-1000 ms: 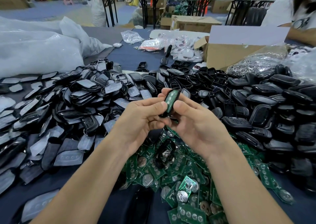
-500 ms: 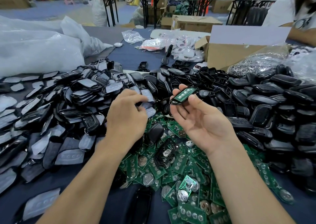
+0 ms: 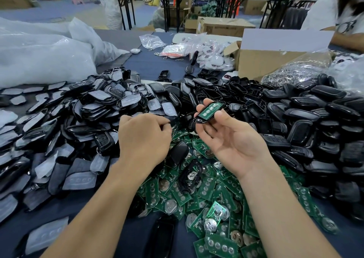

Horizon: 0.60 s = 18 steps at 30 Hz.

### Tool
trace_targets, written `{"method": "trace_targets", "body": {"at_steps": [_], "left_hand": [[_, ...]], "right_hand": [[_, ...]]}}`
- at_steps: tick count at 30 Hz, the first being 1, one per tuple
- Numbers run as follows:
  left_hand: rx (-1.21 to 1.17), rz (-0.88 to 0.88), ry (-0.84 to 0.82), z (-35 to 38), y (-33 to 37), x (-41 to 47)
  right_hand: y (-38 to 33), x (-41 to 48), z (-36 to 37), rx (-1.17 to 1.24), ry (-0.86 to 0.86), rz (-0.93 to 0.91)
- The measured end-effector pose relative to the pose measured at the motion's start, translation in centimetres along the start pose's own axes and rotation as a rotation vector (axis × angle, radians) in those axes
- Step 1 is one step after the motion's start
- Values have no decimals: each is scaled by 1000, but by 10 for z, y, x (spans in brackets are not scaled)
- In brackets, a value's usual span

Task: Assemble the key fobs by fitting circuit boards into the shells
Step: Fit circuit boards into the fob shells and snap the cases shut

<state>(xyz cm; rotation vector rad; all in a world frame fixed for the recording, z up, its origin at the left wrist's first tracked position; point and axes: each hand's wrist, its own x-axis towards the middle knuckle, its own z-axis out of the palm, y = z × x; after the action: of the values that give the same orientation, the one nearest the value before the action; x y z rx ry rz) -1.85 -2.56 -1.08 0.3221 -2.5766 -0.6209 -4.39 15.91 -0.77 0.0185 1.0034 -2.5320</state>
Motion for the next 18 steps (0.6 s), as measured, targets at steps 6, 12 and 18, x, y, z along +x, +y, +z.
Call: {"method": "trace_targets", "body": {"at_steps": [6,12,18], "left_hand": [[-1011,-328,-101,-9,12,4],[-1136,-287,-236,-6,16,0],[-1151,-281,-194,-6,16,0]], "right_hand": [[2,2,1,-77,33,-4],[6,1,4,-114,-21,2],[4,1,3,-138,-22,11]]}}
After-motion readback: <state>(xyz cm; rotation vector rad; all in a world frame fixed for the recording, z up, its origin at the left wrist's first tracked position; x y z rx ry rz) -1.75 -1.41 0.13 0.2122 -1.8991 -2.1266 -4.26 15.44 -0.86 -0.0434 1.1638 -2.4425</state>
